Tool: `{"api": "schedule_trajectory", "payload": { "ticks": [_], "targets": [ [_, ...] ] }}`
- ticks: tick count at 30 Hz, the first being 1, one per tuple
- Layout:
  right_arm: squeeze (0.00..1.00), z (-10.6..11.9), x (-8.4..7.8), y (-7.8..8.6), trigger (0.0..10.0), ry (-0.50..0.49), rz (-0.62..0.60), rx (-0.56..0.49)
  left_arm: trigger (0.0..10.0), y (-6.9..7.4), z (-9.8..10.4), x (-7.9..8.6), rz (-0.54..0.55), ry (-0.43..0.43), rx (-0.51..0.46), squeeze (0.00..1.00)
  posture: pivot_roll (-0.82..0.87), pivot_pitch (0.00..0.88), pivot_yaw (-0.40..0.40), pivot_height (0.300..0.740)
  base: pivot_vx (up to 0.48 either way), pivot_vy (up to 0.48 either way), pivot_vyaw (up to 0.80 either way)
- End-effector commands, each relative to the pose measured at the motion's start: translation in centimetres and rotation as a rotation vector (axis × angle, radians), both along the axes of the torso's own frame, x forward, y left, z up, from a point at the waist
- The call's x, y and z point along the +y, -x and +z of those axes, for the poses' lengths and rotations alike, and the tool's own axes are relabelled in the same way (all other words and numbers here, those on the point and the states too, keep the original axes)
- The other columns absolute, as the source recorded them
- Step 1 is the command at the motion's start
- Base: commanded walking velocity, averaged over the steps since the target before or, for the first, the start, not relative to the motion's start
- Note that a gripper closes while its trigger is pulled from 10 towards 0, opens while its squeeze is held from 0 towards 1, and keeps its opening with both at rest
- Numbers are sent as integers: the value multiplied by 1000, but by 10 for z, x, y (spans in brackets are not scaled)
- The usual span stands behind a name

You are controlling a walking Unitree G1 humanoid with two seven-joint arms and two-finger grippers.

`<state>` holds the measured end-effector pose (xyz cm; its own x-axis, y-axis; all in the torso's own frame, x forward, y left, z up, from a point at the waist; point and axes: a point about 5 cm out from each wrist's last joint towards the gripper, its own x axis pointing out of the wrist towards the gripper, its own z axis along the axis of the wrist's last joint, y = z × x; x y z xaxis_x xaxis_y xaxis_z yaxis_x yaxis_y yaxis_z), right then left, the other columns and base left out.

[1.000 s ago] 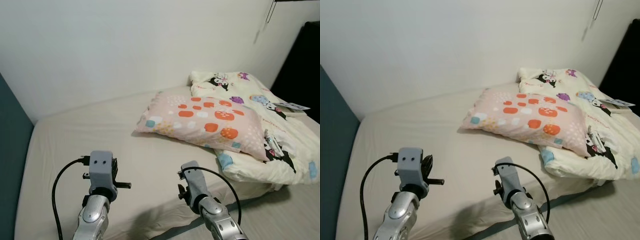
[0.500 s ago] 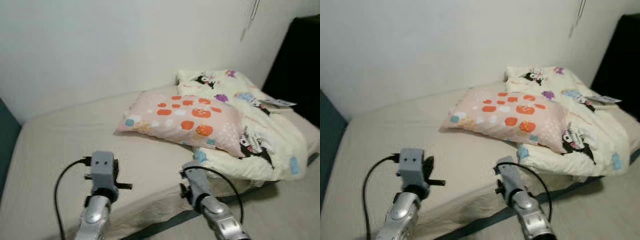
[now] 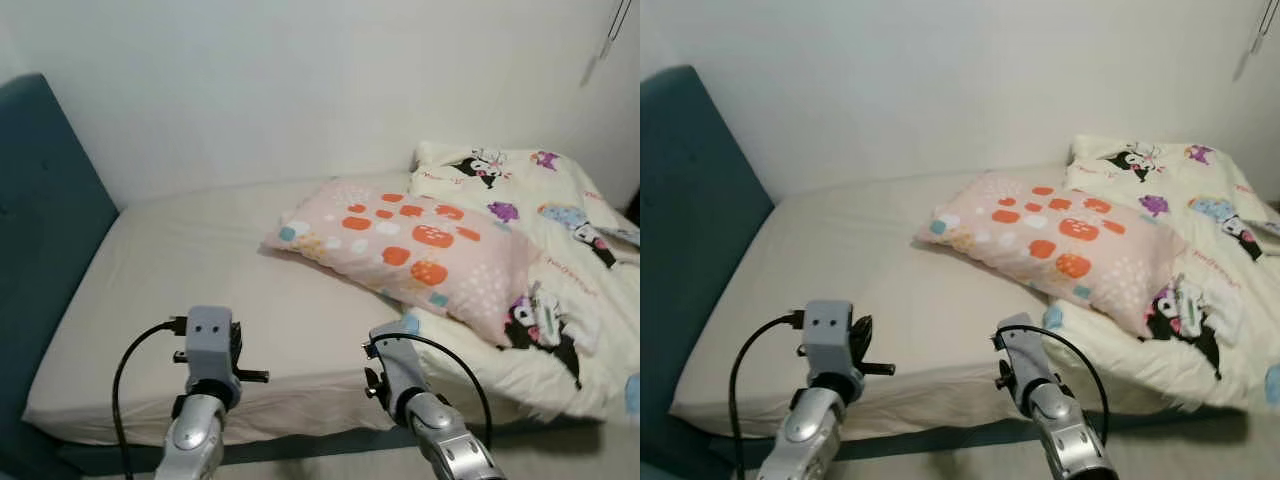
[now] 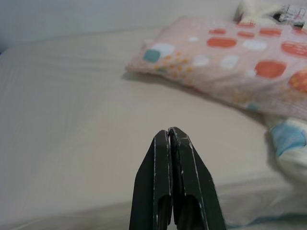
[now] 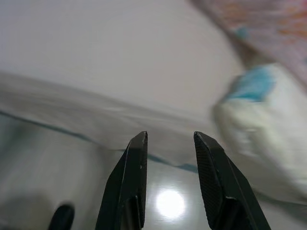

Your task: Clean up the room

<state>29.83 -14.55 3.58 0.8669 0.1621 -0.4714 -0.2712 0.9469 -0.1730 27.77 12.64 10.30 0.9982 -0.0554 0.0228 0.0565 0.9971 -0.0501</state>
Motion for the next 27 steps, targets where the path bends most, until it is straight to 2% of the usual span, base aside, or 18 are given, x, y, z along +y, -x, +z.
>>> {"api": "schedule_trajectory", "payload": {
  "ticks": [1, 18, 27],
  "targets": [
    [0, -2, 11, 2, 10000, -11, 31, 3, 10000, 5, -10, 9, 30, -17, 44, 0, -56, 98, 12, 740, 0, -311, 800],
    [0, -1, 9, 1, 10000, -11, 23, 1, 10000, 5, -10, 9, 31, -18, 45, 0, -55, 103, 15, 740, 0, -313, 800],
    [0, -1, 7, 1, 10000, -26, 5, -8, 10000, 6, -10, 8, 30, -18, 49, 0, -59, 104, 15, 740, 0, -312, 0]
  ]
}}
